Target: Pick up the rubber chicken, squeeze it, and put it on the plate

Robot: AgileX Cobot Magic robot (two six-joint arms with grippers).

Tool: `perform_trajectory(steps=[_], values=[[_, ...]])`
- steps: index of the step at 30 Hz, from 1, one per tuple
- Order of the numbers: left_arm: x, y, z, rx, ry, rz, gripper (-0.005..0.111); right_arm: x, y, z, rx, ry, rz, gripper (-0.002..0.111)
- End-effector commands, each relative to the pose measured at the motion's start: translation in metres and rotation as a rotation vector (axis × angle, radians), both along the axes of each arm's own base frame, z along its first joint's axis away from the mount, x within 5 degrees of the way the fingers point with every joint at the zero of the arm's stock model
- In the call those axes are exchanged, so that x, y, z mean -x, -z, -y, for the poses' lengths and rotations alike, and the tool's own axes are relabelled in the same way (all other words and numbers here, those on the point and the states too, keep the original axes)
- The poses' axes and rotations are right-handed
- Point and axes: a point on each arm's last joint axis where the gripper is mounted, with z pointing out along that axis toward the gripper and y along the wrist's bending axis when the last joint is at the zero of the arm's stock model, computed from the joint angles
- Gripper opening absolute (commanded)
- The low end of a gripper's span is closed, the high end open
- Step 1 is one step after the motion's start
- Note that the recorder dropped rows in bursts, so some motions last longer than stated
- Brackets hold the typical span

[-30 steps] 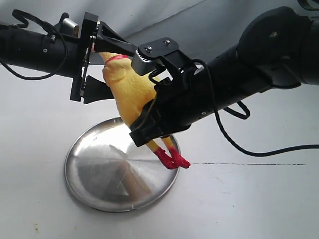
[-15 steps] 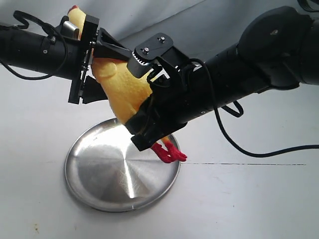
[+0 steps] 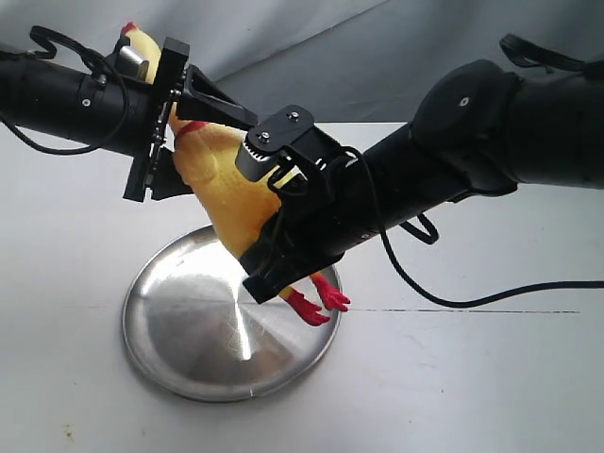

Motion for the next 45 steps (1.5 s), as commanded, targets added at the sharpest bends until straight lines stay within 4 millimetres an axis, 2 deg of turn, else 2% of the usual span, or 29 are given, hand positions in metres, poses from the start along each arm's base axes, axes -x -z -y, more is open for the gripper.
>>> perform_trajectory(steps=[1, 7, 16, 28, 30, 35, 40, 43, 45], values=[[0.0027, -0.0053, 0.0026, -0.002, 0.022, 0.001, 0.074, -0.004, -0.0064, -0.0026, -0.014, -0.004, 0.034, 0.0], [0.0027, -0.0053, 0.0026, 0.0, 0.019, -0.006, 0.074, -0.0086, -0.0143, -0.0049, -0.026, -0.001, 0.067, 0.0], [0.0019, -0.0068, 0.0031, 0.02, 0.005, -0.016, 0.074, -0.0108, -0.0144, -0.0043, -0.018, 0.008, 0.094, 0.0], [0.0016, -0.0075, 0.0033, 0.013, 0.033, 0.056, 0.074, -0.0103, -0.014, -0.0041, -0.013, 0.0, 0.093, 0.0], [0.0016, -0.0075, 0.0033, 0.002, 0.057, 0.109, 0.074, -0.01, -0.0137, -0.0039, -0.008, -0.005, 0.094, 0.0], [0.0016, -0.0075, 0.0033, -0.002, 0.065, 0.125, 0.09, -0.01, -0.0137, -0.0039, -0.008, -0.005, 0.094, 0.0], [0.0016, -0.0075, 0.0033, -0.002, 0.066, 0.127, 0.095, -0.01, -0.0136, -0.0037, -0.005, -0.008, 0.095, 0.0], [0.0016, -0.0075, 0.0033, -0.001, 0.063, 0.121, 0.093, -0.0098, -0.0135, -0.0038, -0.005, -0.009, 0.094, 0.0], [0.0016, -0.0075, 0.0033, 0.0, 0.06, 0.115, 0.07, -0.0094, -0.0134, -0.0038, -0.004, -0.012, 0.091, 0.0]])
